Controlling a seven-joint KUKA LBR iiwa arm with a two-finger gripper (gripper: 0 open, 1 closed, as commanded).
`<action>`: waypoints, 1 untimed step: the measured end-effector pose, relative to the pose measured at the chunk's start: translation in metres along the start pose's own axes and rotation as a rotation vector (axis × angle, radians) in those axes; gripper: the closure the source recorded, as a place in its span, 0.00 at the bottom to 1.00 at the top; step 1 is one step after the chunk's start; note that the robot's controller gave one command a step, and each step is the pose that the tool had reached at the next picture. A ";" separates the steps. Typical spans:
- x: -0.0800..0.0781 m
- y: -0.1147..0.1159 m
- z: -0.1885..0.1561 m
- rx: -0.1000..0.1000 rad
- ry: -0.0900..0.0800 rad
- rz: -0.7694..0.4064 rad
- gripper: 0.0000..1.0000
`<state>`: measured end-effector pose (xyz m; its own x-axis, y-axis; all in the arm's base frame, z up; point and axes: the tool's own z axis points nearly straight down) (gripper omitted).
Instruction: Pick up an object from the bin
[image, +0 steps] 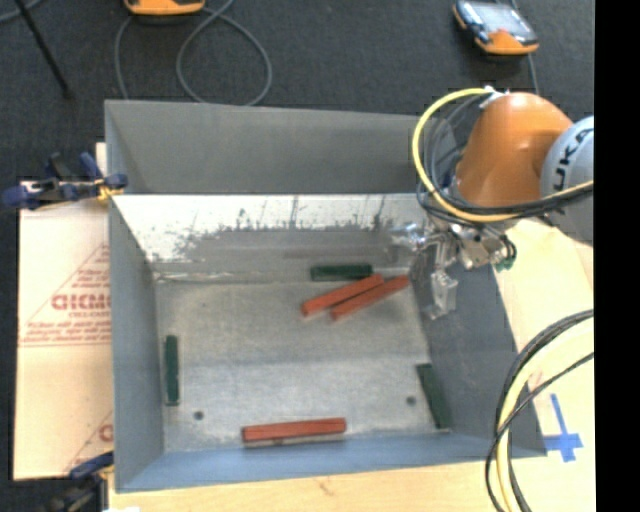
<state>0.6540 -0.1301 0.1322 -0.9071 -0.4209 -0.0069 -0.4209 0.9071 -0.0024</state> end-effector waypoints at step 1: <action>-0.040 0.093 0.061 -0.001 -0.001 -0.206 0.00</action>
Offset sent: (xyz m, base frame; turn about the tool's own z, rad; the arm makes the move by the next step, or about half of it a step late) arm -0.0041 0.0994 -0.0622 -0.2069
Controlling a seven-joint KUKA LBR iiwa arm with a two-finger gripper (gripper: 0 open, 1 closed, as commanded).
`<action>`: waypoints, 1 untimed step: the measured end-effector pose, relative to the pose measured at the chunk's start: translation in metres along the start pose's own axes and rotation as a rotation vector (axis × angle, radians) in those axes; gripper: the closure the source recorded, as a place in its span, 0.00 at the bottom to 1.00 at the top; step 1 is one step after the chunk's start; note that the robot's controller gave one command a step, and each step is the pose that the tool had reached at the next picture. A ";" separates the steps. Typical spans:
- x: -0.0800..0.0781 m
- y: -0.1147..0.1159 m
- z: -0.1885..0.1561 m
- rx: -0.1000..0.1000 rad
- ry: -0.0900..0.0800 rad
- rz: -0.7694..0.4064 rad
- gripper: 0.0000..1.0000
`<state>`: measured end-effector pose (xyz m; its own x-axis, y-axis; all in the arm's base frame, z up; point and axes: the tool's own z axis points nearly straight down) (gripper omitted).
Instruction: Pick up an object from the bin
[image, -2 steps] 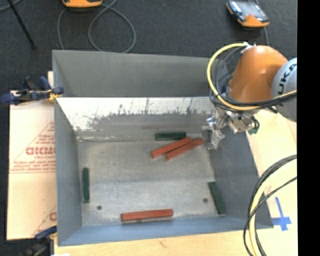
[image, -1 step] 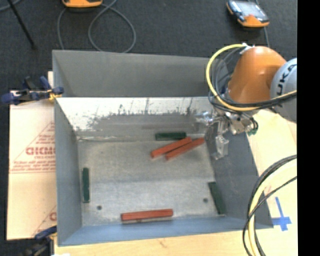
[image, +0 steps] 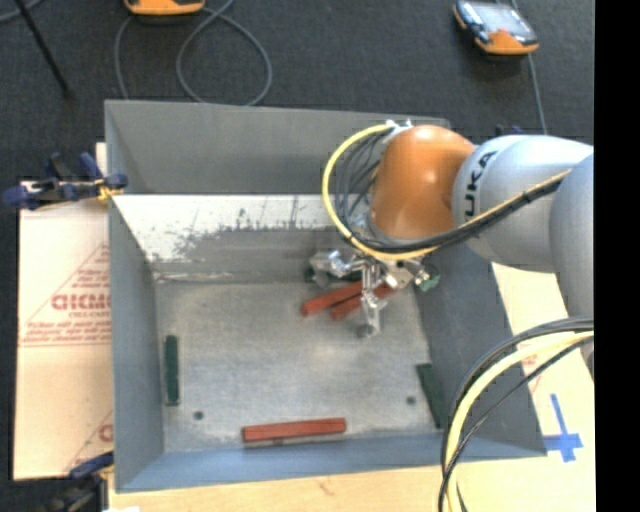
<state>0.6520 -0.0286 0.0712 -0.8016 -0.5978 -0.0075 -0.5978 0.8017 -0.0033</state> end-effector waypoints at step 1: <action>-0.001 -0.003 -0.005 0.003 -0.007 0.008 1.00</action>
Offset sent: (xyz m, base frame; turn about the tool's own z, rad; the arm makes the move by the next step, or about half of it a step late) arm 0.0000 0.0000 0.0000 0.0000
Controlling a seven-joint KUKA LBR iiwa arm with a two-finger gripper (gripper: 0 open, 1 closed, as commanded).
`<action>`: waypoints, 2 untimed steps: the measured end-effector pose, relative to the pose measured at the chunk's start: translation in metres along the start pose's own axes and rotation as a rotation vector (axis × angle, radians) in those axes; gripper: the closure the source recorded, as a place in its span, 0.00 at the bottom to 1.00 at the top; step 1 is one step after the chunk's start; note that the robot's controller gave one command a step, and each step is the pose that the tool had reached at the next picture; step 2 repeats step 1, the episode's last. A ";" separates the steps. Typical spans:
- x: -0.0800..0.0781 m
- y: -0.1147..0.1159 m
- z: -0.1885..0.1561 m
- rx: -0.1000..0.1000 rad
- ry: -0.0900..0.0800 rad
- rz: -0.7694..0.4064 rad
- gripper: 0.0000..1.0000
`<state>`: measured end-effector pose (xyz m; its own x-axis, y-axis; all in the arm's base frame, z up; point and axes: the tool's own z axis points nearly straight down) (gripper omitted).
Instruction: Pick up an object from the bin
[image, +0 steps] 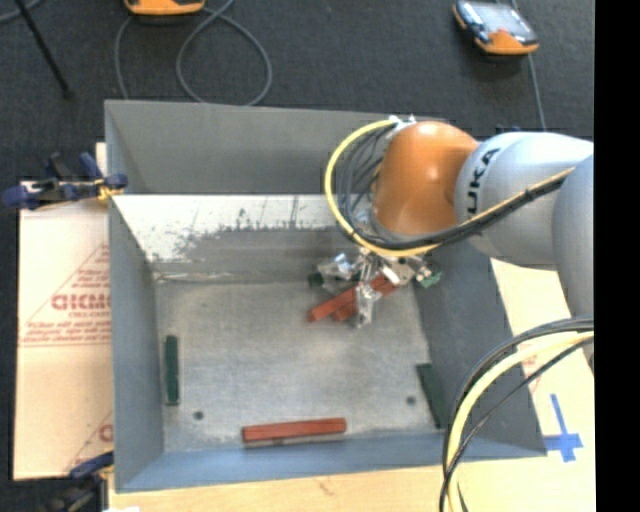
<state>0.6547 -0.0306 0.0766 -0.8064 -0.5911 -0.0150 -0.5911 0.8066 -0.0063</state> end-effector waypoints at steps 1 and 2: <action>-0.023 0.026 -0.164 0.002 0.003 0.069 1.00; -0.023 0.026 -0.164 0.002 0.003 0.069 1.00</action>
Offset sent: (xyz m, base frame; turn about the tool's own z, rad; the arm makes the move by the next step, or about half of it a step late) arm -0.0020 0.0338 0.1573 0.0704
